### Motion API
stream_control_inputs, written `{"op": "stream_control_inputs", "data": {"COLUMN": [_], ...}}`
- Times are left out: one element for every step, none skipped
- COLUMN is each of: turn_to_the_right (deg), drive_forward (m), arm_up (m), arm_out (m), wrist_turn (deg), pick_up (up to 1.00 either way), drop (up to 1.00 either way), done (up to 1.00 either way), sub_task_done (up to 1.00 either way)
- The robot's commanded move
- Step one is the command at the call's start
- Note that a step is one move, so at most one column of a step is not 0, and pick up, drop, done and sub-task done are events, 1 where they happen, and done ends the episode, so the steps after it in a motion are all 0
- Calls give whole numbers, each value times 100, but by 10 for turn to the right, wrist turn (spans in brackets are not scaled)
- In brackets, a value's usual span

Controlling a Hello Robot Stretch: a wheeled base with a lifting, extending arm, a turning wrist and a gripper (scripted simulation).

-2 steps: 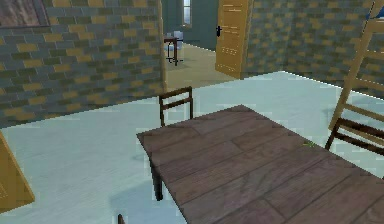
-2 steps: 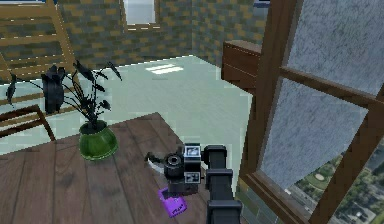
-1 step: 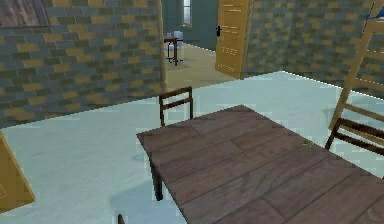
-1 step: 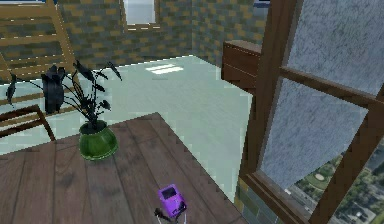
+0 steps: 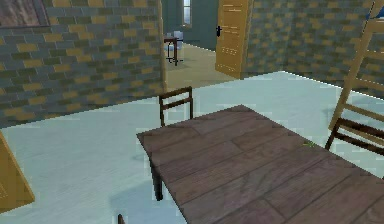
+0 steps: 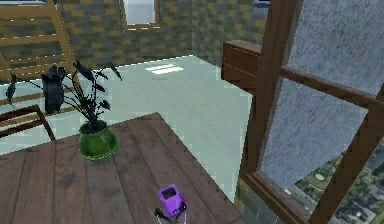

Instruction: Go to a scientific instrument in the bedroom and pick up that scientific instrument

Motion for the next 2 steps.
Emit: {"op": "stream_control_inputs", "data": {"turn_to_the_right": [0, 0], "drive_forward": [0, 0], "arm_up": [10, 0], "arm_out": [0, 0], "wrist_turn": [0, 0], "pick_up": [0, 0], "drop": [0, 0], "done": [0, 100], "sub_task_done": [0, 0]}}
